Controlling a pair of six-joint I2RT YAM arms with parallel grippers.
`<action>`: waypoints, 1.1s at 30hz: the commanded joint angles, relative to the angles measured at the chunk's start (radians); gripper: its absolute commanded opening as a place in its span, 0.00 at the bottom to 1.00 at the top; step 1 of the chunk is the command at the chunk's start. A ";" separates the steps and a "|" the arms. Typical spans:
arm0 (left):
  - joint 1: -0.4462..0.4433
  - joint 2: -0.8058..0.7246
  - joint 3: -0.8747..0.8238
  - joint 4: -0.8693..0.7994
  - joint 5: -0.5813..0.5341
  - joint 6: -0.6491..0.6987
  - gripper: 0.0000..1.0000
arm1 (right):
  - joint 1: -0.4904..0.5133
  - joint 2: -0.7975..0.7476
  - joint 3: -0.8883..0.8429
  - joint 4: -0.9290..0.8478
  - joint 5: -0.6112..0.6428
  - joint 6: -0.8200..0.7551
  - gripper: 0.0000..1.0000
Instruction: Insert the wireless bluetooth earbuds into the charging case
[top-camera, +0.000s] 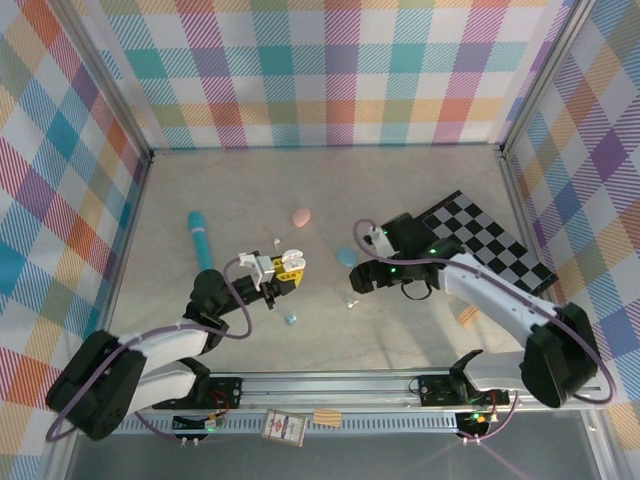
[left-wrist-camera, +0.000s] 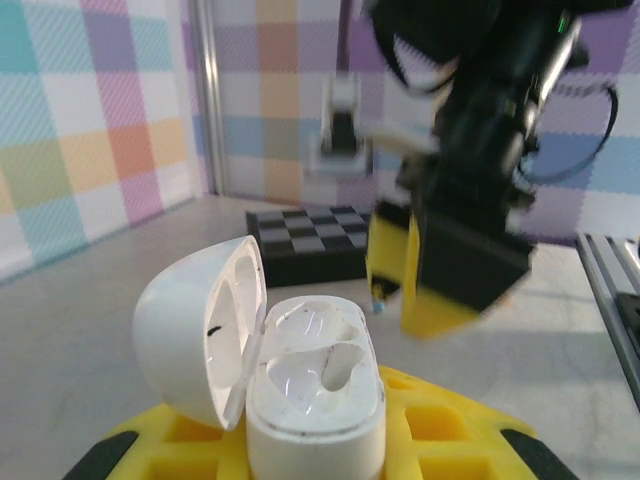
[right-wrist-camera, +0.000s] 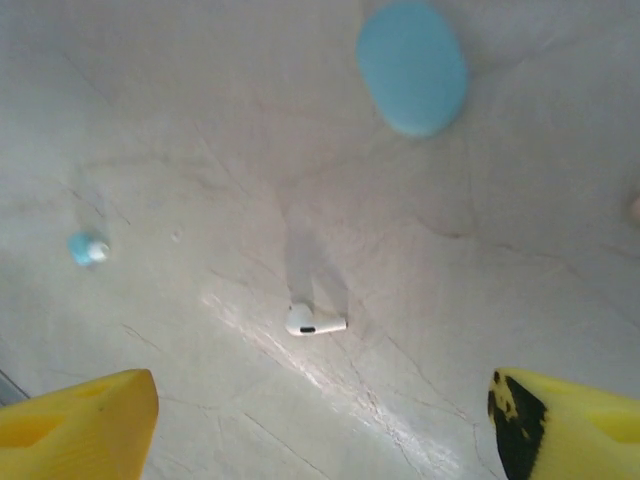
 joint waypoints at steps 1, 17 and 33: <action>0.013 -0.125 -0.036 -0.078 -0.121 0.017 0.02 | 0.040 0.066 0.051 -0.036 0.035 -0.017 0.81; 0.015 -0.396 0.028 -0.343 -0.157 -0.005 0.00 | 0.070 0.436 0.174 -0.003 -0.102 -0.012 0.75; 0.015 -0.389 0.057 -0.380 -0.137 0.007 0.00 | 0.133 0.362 0.054 -0.007 -0.137 0.061 0.72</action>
